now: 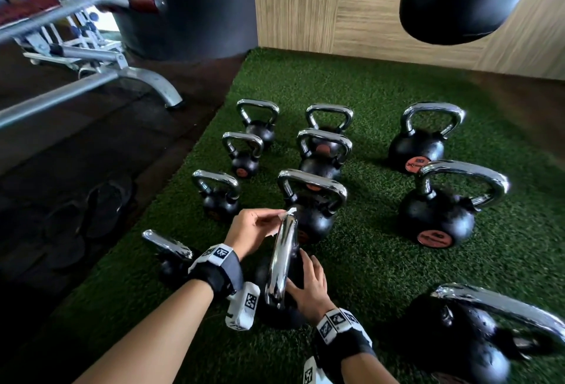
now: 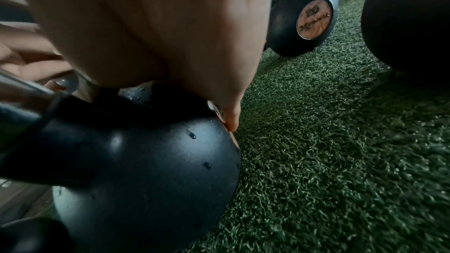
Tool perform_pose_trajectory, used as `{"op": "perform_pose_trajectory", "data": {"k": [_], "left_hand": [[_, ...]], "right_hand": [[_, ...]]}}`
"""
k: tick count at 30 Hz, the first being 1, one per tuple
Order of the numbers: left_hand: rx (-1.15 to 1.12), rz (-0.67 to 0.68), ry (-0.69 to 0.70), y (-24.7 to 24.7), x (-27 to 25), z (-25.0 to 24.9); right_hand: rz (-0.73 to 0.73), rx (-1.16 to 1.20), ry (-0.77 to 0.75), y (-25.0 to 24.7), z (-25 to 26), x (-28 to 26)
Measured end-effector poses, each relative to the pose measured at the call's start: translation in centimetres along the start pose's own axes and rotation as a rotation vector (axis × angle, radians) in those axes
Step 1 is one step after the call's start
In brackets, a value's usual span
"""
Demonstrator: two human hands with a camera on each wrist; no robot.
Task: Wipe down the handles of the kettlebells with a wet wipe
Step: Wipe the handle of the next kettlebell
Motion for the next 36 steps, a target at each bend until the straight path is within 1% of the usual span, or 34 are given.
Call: {"op": "perform_pose_trajectory", "data": {"k": [2, 3, 5, 8, 12, 16, 19, 21, 24, 26, 27, 31, 36], "left_hand": [[-0.109, 0.027, -0.031, -0.3, -0.7, -0.5], [-0.198, 0.024, -0.066, -0.4, -1.3, -0.4], [-0.294, 0.009, -0.107, -0.7, -2.3, -0.5], [-0.281, -0.005, -0.117, -0.9, -2.3, -1.3], [-0.259, -0.046, -0.199, -1.0, -2.7, -1.9], [-0.27, 0.046, -0.241, -1.7, -4.2, -1.8], [-0.208, 0.016, -0.216, -2.0, -4.5, -2.2], [-0.208, -0.003, -0.219, -1.9, -5.2, -2.3], [-0.295, 0.048, -0.313, -2.1, -7.3, -1.7], [-0.273, 0.109, -0.307, -2.4, -8.5, -1.4], [-0.262, 0.118, -0.291, -2.5, -8.8, -1.4], [-0.295, 0.074, -0.297, -1.9, -10.2, -1.0], [-0.267, 0.128, -0.248, -1.8, -11.7, -1.1]], "right_hand": [[-0.006, 0.013, -0.006, 0.1, -0.1, 0.0], [-0.013, 0.011, -0.01, 0.1, -0.2, 0.0], [-0.025, 0.01, -0.016, 0.2, -0.3, 0.0], [-0.025, 0.034, -0.015, 0.2, -0.5, 0.2], [-0.03, 0.048, -0.016, 0.5, -0.8, 0.4], [-0.037, 0.073, -0.022, 0.5, -0.9, 0.4], [-0.036, 0.053, -0.015, 0.6, -0.9, 0.5], [-0.034, 0.061, -0.019, 0.5, -0.9, 0.4], [-0.042, 0.088, -0.02, 0.5, -0.9, 0.3], [-0.045, 0.097, -0.023, 0.5, -0.9, 0.2], [-0.044, 0.099, -0.024, 0.5, -0.9, 0.2], [-0.033, 0.09, -0.027, 0.4, -0.9, 0.2], [-0.049, 0.11, -0.032, 0.6, -1.0, 0.3]]}}
Point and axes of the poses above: each hand's wrist, its own x-axis towards the middle knuckle, its own y-axis out of the palm, z = x × y, the point moved 5 cm from there along x, towards the middle knuckle, and after that the axes turned 12 degrees about y, right-handed, at the moved point
